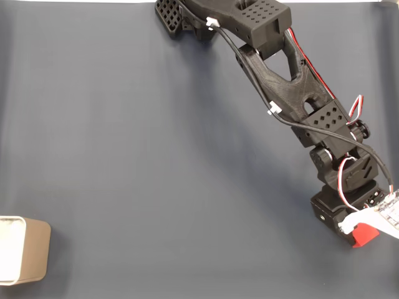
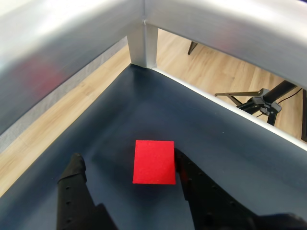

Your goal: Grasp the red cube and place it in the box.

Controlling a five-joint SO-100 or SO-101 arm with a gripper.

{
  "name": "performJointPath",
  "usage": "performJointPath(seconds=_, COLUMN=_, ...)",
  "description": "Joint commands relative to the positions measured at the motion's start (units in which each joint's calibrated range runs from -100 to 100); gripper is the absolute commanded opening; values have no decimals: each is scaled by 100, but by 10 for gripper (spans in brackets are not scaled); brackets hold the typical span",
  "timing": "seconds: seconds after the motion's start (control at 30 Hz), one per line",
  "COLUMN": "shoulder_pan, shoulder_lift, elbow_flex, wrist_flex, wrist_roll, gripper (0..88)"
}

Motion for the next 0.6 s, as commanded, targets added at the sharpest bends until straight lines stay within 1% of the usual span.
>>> performJointPath(seconds=0.0, shoulder_pan=-45, shoulder_lift=-85, elbow_flex=-335, wrist_flex=-86, wrist_roll=-5, gripper=410)
performJointPath(seconds=0.57, shoulder_pan=69, shoulder_lift=-328, elbow_flex=85, wrist_flex=-53, wrist_roll=-39, gripper=392)
